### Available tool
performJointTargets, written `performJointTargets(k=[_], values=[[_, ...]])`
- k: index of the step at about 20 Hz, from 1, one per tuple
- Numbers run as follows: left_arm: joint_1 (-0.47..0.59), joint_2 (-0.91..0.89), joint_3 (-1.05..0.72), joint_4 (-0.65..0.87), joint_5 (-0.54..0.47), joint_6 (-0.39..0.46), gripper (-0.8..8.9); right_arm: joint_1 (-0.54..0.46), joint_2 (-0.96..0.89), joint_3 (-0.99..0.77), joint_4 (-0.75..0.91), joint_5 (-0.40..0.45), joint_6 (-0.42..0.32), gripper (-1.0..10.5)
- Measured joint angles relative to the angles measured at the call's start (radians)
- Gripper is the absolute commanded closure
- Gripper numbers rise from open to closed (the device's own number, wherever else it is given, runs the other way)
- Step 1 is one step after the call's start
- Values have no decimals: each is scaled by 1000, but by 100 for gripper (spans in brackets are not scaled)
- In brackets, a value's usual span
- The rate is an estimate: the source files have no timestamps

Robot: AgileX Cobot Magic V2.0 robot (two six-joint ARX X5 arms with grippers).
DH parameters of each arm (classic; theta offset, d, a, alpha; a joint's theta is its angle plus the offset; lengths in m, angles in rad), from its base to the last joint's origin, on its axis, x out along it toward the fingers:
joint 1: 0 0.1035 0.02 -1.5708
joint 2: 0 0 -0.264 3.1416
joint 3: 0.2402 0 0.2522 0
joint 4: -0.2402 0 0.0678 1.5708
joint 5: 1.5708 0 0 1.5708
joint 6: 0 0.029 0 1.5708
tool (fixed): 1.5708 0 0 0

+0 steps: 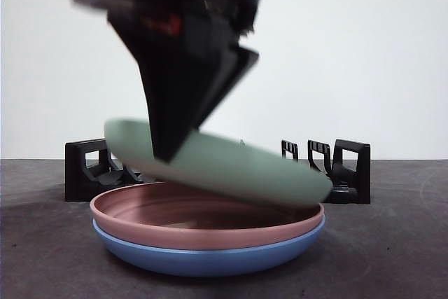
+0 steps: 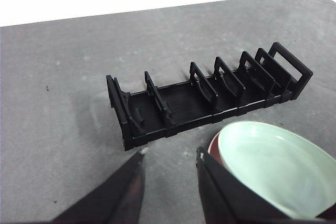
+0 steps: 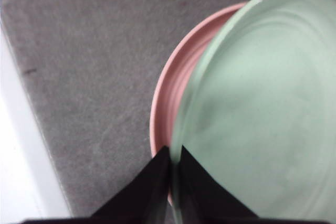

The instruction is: Place the plate

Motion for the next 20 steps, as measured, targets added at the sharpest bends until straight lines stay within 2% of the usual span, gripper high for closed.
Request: performJointTargets(k=[4,17,18,20], values=[[0,0,0,0,0,0,658,13,0,-41,78,-14,-5,931],[0,0,0,0,0,0,658,14,81,-54,128,-29,-13,929],[0,0,0,0,0,0,658,12,81,-54,119,-30,-14,895],[0,0,0,0,0,0,658,12,82,-54,104,-43,-13,728]])
